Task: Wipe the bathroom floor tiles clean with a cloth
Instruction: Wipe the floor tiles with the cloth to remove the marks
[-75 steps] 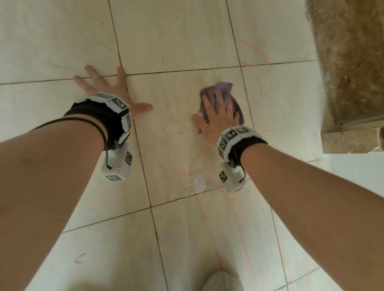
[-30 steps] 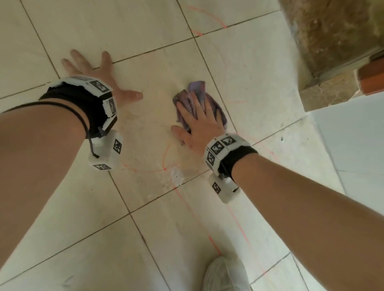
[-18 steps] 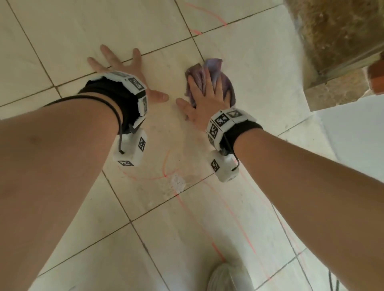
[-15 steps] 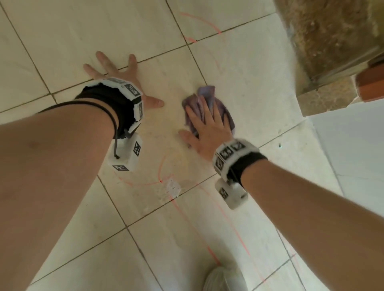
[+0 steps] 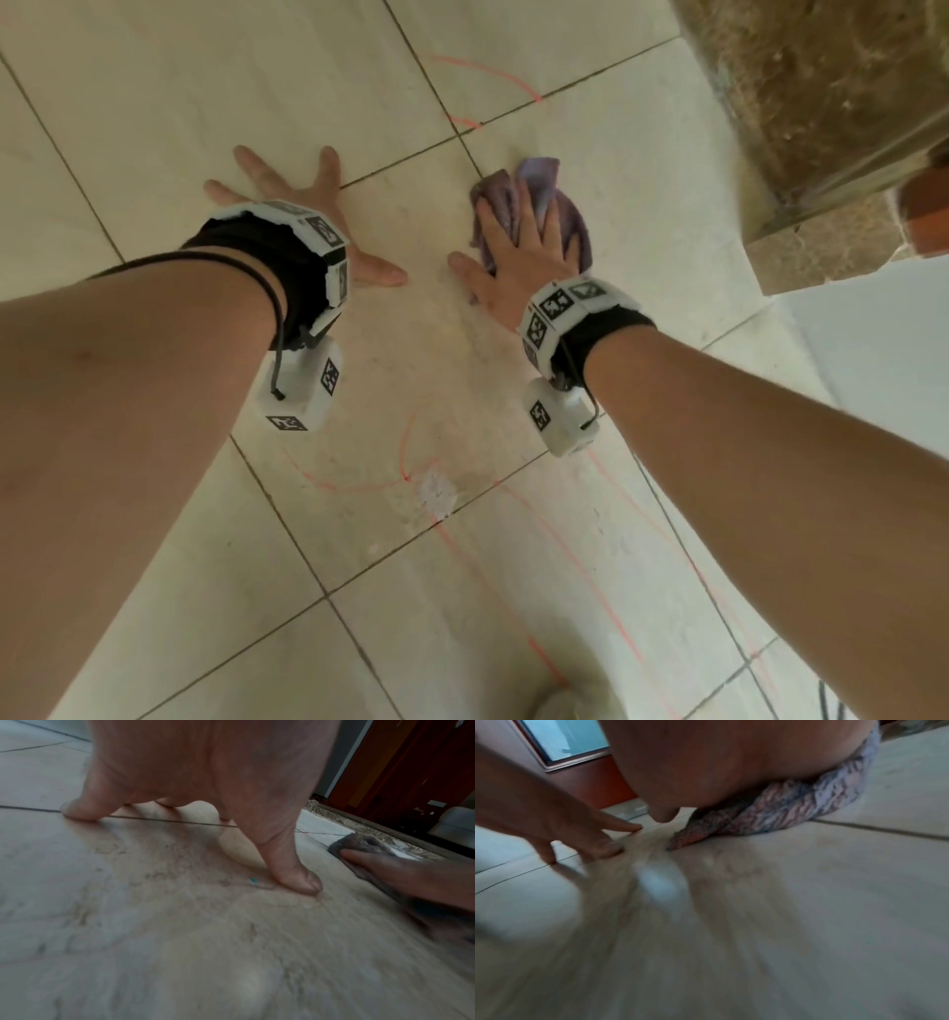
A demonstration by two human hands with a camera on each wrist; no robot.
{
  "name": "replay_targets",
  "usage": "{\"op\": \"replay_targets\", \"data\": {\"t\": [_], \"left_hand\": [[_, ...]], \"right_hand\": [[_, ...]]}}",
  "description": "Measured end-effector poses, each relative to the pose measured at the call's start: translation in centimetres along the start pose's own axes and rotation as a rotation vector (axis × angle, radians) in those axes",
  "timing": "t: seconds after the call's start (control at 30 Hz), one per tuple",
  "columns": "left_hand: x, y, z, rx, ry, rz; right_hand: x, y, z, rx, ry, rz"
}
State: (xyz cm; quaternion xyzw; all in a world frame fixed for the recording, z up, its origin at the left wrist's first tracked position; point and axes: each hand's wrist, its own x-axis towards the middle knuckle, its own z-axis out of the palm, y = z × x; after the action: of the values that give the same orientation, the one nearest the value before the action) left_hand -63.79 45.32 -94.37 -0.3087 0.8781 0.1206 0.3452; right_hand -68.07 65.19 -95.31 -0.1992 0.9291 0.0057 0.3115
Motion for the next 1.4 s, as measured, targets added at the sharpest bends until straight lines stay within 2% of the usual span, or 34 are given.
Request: {"op": "replay_targets", "data": {"t": [0.07, 0.17, 0.27, 0.4, 0.5, 0.63, 0.7, 0.83, 0.93, 1.0, 1.07, 1.17, 1.27, 1.33, 1.4], "left_hand": [[0.3, 0.0, -0.1, 0.000, 0.002, 0.004], [0.3, 0.0, -0.2, 0.012, -0.009, 0.005], [0.3, 0.0, -0.4, 0.009, -0.011, 0.011], [0.5, -0.2, -0.3, 0.015, -0.014, 0.020], [0.4, -0.1, -0.2, -0.001, -0.012, 0.014], [0.4, 0.0, -0.3, 0.008, -0.016, 0.013], [0.2, 0.0, -0.3, -0.003, -0.024, 0.008], [0.1, 0.0, -0.4, -0.017, -0.031, 0.014], [0.5, -0.1, -0.3, -0.016, -0.041, 0.015], [0.8, -0.1, -0.1, -0.029, -0.035, 0.010], [1.4, -0.2, 0.2, -0.026, -0.024, 0.016], [1.8, -0.5, 0.5, 0.009, -0.001, 0.041], [1.7, -0.5, 0.5, 0.041, 0.009, 0.054], [1.3, -0.4, 0.2, 0.036, 0.001, 0.045], [1.2, -0.4, 0.2, -0.002, -0.012, 0.035]], "right_hand": [[-1.3, 1.5, 0.6, -0.023, -0.006, -0.035], [-0.5, 3.3, -0.4, 0.009, 0.029, 0.070], [4.4, 3.0, -2.9, 0.028, 0.045, 0.183], [8.9, 0.2, -5.8, 0.013, 0.075, 0.197], [8.4, -2.1, -6.6, -0.001, 0.073, 0.116], [4.6, -3.4, -3.4, -0.066, -0.022, -0.132], [3.0, -2.3, -1.8, -0.087, -0.035, -0.190], [5.4, -0.3, -3.3, -0.036, 0.019, -0.056], [9.7, -1.6, -6.2, 0.014, 0.083, 0.067], [11.6, -3.2, -7.8, 0.036, 0.104, 0.094], [12.3, -5.5, -8.4, -0.006, 0.087, 0.026], [10.2, -8.2, -7.0, -0.058, -0.001, -0.149], [5.9, -5.8, -3.9, -0.092, -0.022, -0.251], [4.8, -2.6, -3.1, -0.114, 0.002, -0.225], [6.5, -0.8, -4.0, -0.124, 0.003, -0.130]]}}
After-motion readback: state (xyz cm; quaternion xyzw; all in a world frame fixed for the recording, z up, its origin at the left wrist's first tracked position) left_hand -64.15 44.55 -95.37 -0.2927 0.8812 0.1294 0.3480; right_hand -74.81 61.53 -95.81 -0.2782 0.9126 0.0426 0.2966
